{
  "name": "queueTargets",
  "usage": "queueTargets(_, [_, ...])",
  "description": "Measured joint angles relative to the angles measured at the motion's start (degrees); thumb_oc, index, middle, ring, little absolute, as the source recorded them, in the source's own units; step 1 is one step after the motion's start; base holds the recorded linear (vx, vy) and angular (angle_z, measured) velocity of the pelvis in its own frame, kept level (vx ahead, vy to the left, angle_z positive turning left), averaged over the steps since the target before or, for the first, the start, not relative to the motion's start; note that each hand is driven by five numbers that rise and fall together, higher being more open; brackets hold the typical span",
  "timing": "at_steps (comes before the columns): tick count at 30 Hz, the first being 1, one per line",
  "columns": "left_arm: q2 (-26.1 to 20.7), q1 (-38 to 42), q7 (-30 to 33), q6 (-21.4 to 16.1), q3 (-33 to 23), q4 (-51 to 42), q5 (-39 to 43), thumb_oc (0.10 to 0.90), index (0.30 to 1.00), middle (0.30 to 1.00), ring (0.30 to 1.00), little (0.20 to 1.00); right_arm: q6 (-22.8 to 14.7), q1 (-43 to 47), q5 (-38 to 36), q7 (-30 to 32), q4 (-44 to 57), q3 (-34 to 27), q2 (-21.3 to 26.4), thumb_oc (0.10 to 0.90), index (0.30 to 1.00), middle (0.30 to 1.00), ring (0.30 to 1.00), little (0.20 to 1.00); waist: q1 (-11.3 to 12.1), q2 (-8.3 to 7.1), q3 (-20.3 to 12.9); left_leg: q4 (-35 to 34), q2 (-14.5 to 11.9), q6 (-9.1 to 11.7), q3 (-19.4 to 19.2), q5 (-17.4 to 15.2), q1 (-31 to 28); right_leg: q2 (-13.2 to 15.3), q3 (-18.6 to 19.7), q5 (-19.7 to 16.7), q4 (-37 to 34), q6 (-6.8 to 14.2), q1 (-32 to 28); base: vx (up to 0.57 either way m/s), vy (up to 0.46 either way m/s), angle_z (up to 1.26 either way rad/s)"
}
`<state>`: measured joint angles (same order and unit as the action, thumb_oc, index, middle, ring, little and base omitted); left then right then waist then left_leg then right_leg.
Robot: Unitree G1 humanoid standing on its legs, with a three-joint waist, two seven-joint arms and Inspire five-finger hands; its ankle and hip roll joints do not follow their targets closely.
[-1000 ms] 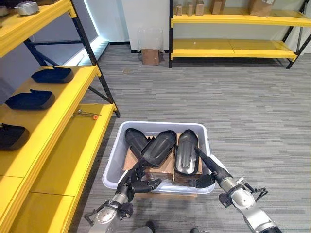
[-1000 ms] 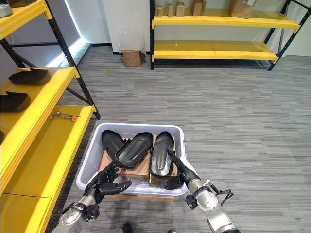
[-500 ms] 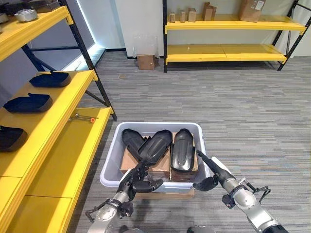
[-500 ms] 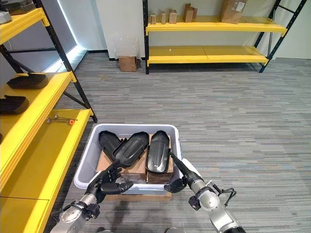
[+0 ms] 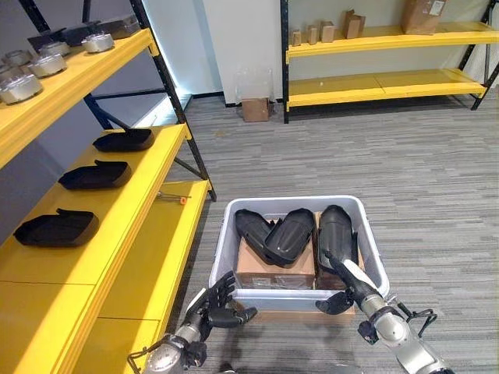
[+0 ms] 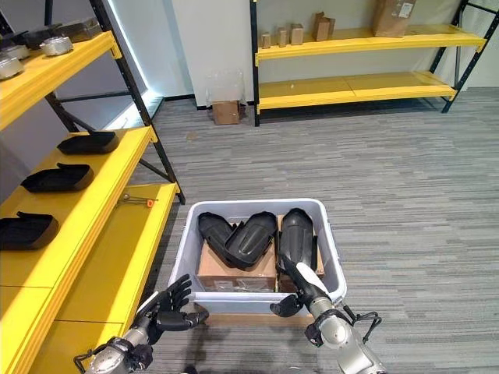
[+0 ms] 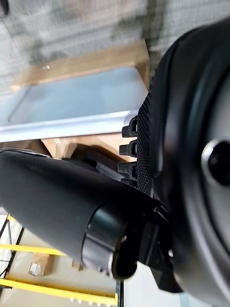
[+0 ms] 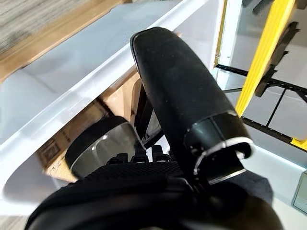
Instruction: Move parts from the plastic box to the shelf.
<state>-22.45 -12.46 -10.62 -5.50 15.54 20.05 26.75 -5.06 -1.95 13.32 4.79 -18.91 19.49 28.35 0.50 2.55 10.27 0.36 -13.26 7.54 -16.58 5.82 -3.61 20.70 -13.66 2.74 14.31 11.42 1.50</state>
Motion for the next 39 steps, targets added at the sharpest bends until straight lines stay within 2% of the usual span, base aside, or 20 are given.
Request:
queueTargets(3, [0.03, 0.35, 0.04, -0.07, -0.11, -0.53, 0.02, 0.900, 1.000, 1.000, 1.000, 1.000, -0.29, 0.15, 0.52, 4.47, 0.00, -0.01, 0.00, 0.900, 1.000, 1.000, 1.000, 1.000, 1.07, -0.19, 0.21, -0.37, -0.56, 0.03, -0.01, 0.64, 1.68, -0.76, -1.10, -1.72, -2.77, 0.00, -0.01, -0.05, -0.041, 0.04])
queueTargets(9, [0.05, 0.57, 0.03, -0.43, -0.17, -1.05, 0.11, 0.900, 1.000, 1.000, 1.000, 1.000, -1.18, 3.57, 2.27, 10.40, 0.99, -0.10, 0.86, 0.900, 1.000, 1.000, 1.000, 1.000, 2.99, -0.40, 2.97, -0.60, -1.09, -0.01, 0.22, 1.24, 2.83, -1.86, -2.04, -4.24, -5.99, -0.03, -0.81, -0.02, -0.038, 0.03])
queueTargets(15, [0.05, 0.57, -0.09, -0.17, -0.37, -2.14, 1.71, 0.900, 1.000, 1.000, 1.000, 1.000, -3.40, 9.60, 0.84, 16.68, 3.55, -3.28, 1.49, 0.900, 1.000, 1.000, 1.000, 1.000, 4.24, -0.31, 3.67, -0.58, -1.63, 0.43, 0.80, 1.48, 2.65, -2.73, -3.18, -4.52, -7.41, -0.11, -2.40, 0.03, -0.018, 0.05])
queueTargets(19, [0.04, 1.75, -0.07, 0.23, -0.07, -2.17, 2.30, 0.900, 1.000, 1.000, 1.000, 1.000, -3.87, 13.31, -2.89, 17.30, 3.55, -6.16, 1.30, 0.900, 1.000, 1.000, 1.000, 1.000, 4.33, 0.05, 4.09, -0.50, -1.62, 0.42, 1.17, 1.43, 2.40, -2.75, -3.82, -4.50, -7.72, -0.13, -3.35, 0.06, 0.012, 0.07])
queueTargets(22, [0.04, 2.38, -0.05, 0.40, 0.08, -2.17, 2.30, 0.900, 1.000, 1.000, 1.000, 1.000, -3.87, 13.84, -2.93, 17.27, 3.54, -7.00, 1.23, 0.900, 1.000, 1.000, 1.000, 1.000, 4.33, 0.12, 4.16, -0.30, -1.62, 0.37, 1.26, 1.28, 2.11, -2.75, -4.00, -4.50, -7.89, -0.13, -3.97, 0.06, 0.017, 0.02])
queueTargets(27, [-0.41, 3.08, -0.04, 0.41, 0.81, -2.21, 2.30, 0.900, 1.000, 1.000, 1.000, 1.000, -1.43, 15.09, -2.71, 17.02, 2.64, -6.91, 1.34, 0.900, 1.000, 1.000, 1.000, 1.000, 4.38, 0.75, 5.15, 0.46, -1.63, 0.25, 1.22, 0.64, 1.66, -2.56, -3.83, -4.46, -7.65, -0.16, -4.40, 0.03, 0.011, -0.02])
queueTargets(30, [-1.72, 4.18, -0.03, 0.56, 2.25, -2.28, 2.36, 0.900, 1.000, 1.000, 1.000, 1.000, 0.47, 16.54, -2.16, 16.74, 1.90, -6.87, 1.97, 0.900, 1.000, 1.000, 1.000, 1.000, 4.38, 1.65, 6.65, 0.78, -1.67, 0.26, 1.26, 0.64, 2.18, -2.40, -3.66, -4.30, -6.78, -0.37, -3.65, -0.05, 0.016, -0.01])
queueTargets(35, [-2.29, 6.65, 0.31, 0.25, 2.83, -2.37, 4.99, 0.900, 1.000, 1.000, 1.000, 1.000, 2.99, 22.45, -1.55, 14.87, -3.64, -4.43, 4.12, 0.900, 1.000, 1.000, 1.000, 1.000, 4.60, 2.51, 9.09, 3.56, -1.71, 0.20, 1.56, 0.62, 6.69, -1.54, -2.61, -3.73, -2.92, -0.69, 1.70, -0.17, -0.001, -0.01])
queueTargets(37, [-2.30, 8.75, 3.45, -1.38, 2.96, -2.49, 4.92, 0.900, 1.000, 1.000, 1.000, 1.000, 4.14, 25.10, -0.31, 14.40, -5.51, -4.30, 4.82, 0.900, 1.000, 1.000, 1.000, 1.000, 4.64, 2.98, 11.54, 4.54, -1.70, 0.17, 2.23, 0.85, 8.99, -1.31, -2.47, -3.68, -1.24, -0.78, 4.09, -0.14, -0.044, 0.08])
queueTargets(39, [-2.30, 11.52, 10.45, -6.07, 2.15, -2.93, 4.85, 0.900, 1.000, 1.000, 1.000, 1.000, 5.43, 28.08, -0.24, 14.43, -8.30, -3.94, 5.24, 0.900, 1.000, 1.000, 1.000, 1.000, 5.17, 3.10, 14.37, 6.13, -1.77, 0.00, 3.18, 1.10, 12.16, -0.79, -2.39, -2.86, 1.84, -1.31, 7.44, -0.21, -0.117, 0.11])
